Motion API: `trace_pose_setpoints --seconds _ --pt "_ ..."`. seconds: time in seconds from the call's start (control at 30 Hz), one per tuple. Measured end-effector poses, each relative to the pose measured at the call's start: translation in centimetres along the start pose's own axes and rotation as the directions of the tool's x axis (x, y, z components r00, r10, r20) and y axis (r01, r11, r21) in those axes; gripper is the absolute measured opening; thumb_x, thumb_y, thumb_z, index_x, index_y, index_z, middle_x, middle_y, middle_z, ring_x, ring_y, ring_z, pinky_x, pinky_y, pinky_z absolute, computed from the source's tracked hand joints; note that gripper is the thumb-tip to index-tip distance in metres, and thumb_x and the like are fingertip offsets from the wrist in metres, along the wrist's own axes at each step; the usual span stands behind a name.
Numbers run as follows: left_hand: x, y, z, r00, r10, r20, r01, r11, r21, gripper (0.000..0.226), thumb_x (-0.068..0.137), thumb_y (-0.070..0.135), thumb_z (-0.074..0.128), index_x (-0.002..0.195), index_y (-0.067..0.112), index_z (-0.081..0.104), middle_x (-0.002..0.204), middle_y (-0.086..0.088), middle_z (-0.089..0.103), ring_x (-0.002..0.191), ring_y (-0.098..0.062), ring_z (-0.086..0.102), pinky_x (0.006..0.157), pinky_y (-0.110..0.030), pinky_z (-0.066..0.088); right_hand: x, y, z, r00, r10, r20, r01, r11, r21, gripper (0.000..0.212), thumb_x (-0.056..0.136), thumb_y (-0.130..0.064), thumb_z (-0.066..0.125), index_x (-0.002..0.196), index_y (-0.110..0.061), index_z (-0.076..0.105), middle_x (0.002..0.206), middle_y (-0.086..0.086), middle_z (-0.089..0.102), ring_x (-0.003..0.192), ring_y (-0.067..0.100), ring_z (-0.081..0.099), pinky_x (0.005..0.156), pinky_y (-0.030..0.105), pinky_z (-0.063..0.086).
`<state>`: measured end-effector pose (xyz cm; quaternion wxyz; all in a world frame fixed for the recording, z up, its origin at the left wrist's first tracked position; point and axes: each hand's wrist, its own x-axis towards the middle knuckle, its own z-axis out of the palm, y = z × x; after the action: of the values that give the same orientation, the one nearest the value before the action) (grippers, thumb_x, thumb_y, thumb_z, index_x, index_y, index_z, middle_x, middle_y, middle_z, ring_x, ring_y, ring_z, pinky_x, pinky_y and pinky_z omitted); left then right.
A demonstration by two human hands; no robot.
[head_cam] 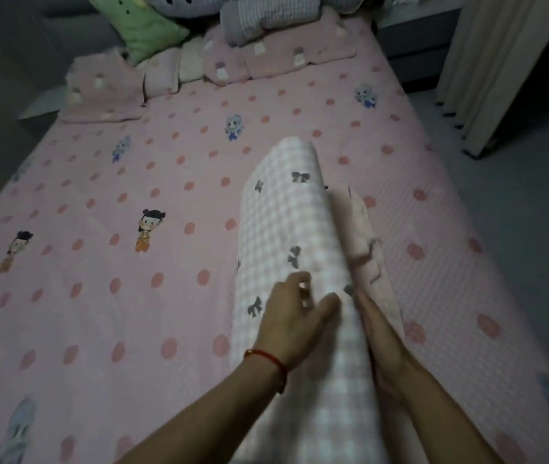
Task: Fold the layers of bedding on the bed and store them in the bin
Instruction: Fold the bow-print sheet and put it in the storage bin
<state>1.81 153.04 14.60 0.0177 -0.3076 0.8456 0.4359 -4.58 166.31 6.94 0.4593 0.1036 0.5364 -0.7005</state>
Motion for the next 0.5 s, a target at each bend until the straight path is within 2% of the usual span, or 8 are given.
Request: trace_pose_setpoints --seconds 0.07,0.1,0.17,0.23,0.3,0.37,0.43,0.5 --pt "0.4 -2.0 3.7 0.983 0.168 0.077 -0.181 0.962 0.206 0.027 0.098 0.040 0.054 0.123 0.028 0.056 0.130 0.000 0.055 0.118 -0.014 0.051 0.106 -0.033 0.044 -0.9 -1.0 -3.9 0.996 -0.059 -0.064 0.063 0.996 0.060 0.055 0.104 -0.049 0.039 0.119 -0.006 0.070 0.117 0.019 0.073 0.097 0.028 0.074 0.077 0.036 0.063" --pt "0.4 -3.6 5.4 0.959 0.255 0.125 -0.283 0.876 0.391 0.038 0.101 0.043 0.045 0.136 0.031 0.050 0.148 -0.001 0.045 0.136 -0.020 0.040 0.118 -0.045 0.031 -1.5 -1.2 -5.5 0.993 -0.066 -0.095 0.068 0.998 0.016 0.062 0.098 -0.059 0.044 0.126 -0.009 0.068 0.124 0.016 0.072 0.105 0.028 0.072 0.087 0.038 0.060" --pt "0.9 -6.8 6.7 0.929 0.270 0.253 -0.370 0.673 0.640 0.053 0.103 0.053 0.022 0.155 0.044 0.021 0.168 0.007 0.005 0.156 -0.026 -0.005 0.120 -0.065 -0.005 -1.7 -0.9 -7.7 0.984 -0.086 -0.155 0.053 0.977 -0.208 0.078 0.082 -0.074 0.059 0.136 -0.018 0.061 0.133 0.003 0.067 0.116 0.020 0.066 0.102 0.037 0.051" --pt "1.0 -8.4 7.6 0.914 0.252 0.318 -0.402 0.669 0.625 0.054 0.105 0.055 0.011 0.158 0.044 0.003 0.166 0.012 -0.017 0.151 -0.017 -0.027 0.116 -0.065 -0.018 -2.2 -0.4 -7.7 0.965 -0.190 -0.183 0.086 0.882 -0.463 0.051 0.097 -0.053 0.056 0.141 -0.028 0.049 0.140 -0.007 0.057 0.119 0.009 0.057 0.105 0.026 0.045" --pt "1.3 -8.3 7.3 0.922 0.274 0.274 -0.386 0.706 0.593 0.056 0.105 0.053 0.007 0.159 0.039 -0.001 0.165 0.010 -0.021 0.150 -0.013 -0.030 0.120 -0.061 -0.012 -1.3 0.6 -6.7 0.934 -0.313 -0.173 0.083 0.660 -0.746 0.057 0.104 -0.039 0.047 0.157 -0.033 0.026 0.162 -0.004 0.031 0.142 0.016 0.037 0.116 0.033 0.033" --pt "3.3 -8.6 6.2 0.937 0.293 0.189 -0.341 0.657 0.673 0.060 0.102 0.052 0.001 0.159 0.037 -0.007 0.164 0.005 -0.027 0.149 -0.018 -0.032 0.122 -0.061 -0.006 -0.2 1.3 -4.6 0.895 -0.439 -0.083 0.071 0.323 -0.944 0.067 0.102 -0.050 0.037 0.161 -0.037 0.008 0.170 -0.006 0.000 0.156 0.020 0.005 0.125 0.043 0.014" --pt "6.6 -8.9 4.8 0.957 0.272 0.100 -0.258 0.642 0.722 0.060 0.101 0.053 0.001 0.159 0.038 -0.008 0.164 0.000 -0.027 0.150 -0.026 -0.030 0.121 -0.064 -0.004 2.2 1.7 -3.4 0.842 -0.538 0.043 0.079 0.042 -0.996 0.073 0.094 -0.058 0.024 0.162 -0.038 0.004 0.171 -0.001 -0.009 0.158 0.024 -0.006 0.126 0.049 0.003" --pt "10.0 -9.0 3.8 0.971 0.236 0.035 -0.189 0.669 0.719 0.058 0.104 0.054 0.010 0.157 0.042 -0.008 0.164 0.000 -0.028 0.149 -0.030 -0.028 0.118 -0.069 -0.003 5.1 1.8 -3.2 0.835 -0.542 0.092 0.066 -0.069 -0.995 0.074 0.093 -0.058 0.017 0.163 -0.036 0.004 0.171 0.003 -0.009 0.158 0.028 -0.008 0.125 0.055 -0.003"
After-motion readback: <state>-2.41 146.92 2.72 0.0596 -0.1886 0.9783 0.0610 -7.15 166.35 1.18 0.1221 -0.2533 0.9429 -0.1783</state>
